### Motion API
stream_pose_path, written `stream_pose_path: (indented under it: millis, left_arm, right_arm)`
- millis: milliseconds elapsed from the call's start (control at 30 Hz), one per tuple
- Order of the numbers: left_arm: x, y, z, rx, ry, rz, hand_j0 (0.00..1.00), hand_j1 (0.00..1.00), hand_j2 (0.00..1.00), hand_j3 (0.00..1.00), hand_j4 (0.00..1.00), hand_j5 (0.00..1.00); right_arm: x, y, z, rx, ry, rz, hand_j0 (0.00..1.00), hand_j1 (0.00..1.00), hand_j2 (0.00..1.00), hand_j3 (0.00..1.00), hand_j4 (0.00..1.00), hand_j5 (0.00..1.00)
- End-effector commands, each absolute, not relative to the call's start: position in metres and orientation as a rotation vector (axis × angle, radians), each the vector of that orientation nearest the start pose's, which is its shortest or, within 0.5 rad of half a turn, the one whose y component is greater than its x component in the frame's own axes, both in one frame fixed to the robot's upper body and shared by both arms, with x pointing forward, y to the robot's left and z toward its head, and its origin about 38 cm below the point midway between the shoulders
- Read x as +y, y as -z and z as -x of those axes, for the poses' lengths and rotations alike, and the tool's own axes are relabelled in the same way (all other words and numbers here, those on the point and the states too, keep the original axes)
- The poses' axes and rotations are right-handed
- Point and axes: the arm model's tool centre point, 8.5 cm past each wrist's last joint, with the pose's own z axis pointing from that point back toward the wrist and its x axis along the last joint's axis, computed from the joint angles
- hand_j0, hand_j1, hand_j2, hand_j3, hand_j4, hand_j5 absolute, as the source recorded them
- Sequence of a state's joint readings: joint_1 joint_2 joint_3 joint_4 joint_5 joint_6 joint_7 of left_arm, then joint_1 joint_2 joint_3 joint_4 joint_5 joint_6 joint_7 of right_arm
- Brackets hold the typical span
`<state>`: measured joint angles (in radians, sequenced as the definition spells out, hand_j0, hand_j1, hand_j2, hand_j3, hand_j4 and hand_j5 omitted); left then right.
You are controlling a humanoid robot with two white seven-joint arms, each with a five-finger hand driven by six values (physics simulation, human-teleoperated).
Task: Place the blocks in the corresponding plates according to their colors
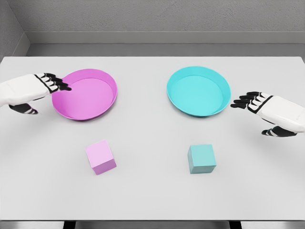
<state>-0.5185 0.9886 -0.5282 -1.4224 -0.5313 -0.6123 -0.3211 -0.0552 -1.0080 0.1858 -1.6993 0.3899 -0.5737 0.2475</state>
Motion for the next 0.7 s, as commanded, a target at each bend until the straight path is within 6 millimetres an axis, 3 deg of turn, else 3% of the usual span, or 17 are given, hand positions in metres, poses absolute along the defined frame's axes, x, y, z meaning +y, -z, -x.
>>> stream_pose_path:
  millis: [0,167,300,400,567,667]
  left_arm:
    - [0.389,-0.222,-0.414,-1.299,2.058,-0.663,1.0,1.0,1.0,1.0,1.0,1.0]
    - [0.388,-0.22,-0.413,-1.299,2.063,-0.656,1.0,1.0,1.0,1.0,1.0,1.0]
    - [0.364,-0.213,-0.37,-1.286,2.225,-0.555,1.0,1.0,1.0,1.0,1.0,1.0]
    - [0.352,-0.214,-0.357,-1.306,2.271,-0.52,1.0,1.0,1.0,1.0,1.0,1.0]
    - [0.322,-0.206,-0.34,-1.391,2.3,-0.429,1.0,1.0,1.0,1.0,1.0,1.0]
    - [0.304,-0.195,-0.339,-1.451,2.277,-0.374,1.0,1.0,1.0,1.0,1.0,1.0]
  right_arm:
    - [-0.371,-0.207,-0.341,-1.537,-1.854,0.518,1.0,1.0,1.0,1.0,1.0,1.0]
    - [-0.361,-0.215,-0.336,-1.569,-1.889,0.507,1.0,1.0,1.0,1.0,1.0,1.0]
    - [-0.355,-0.224,-0.344,-1.536,-1.954,0.505,1.0,1.0,1.0,1.0,1.0,1.0]
    - [-0.345,-0.226,-0.348,-1.47,-2.071,0.459,1.0,1.0,1.0,1.0,1.0,1.0]
    - [-0.342,-0.218,-0.347,-1.395,-2.122,0.419,1.0,1.0,1.0,1.0,1.0,1.0]
    - [-0.309,-0.211,-0.357,-1.392,-2.211,0.335,1.0,1.0,1.0,1.0,1.0,1.0]
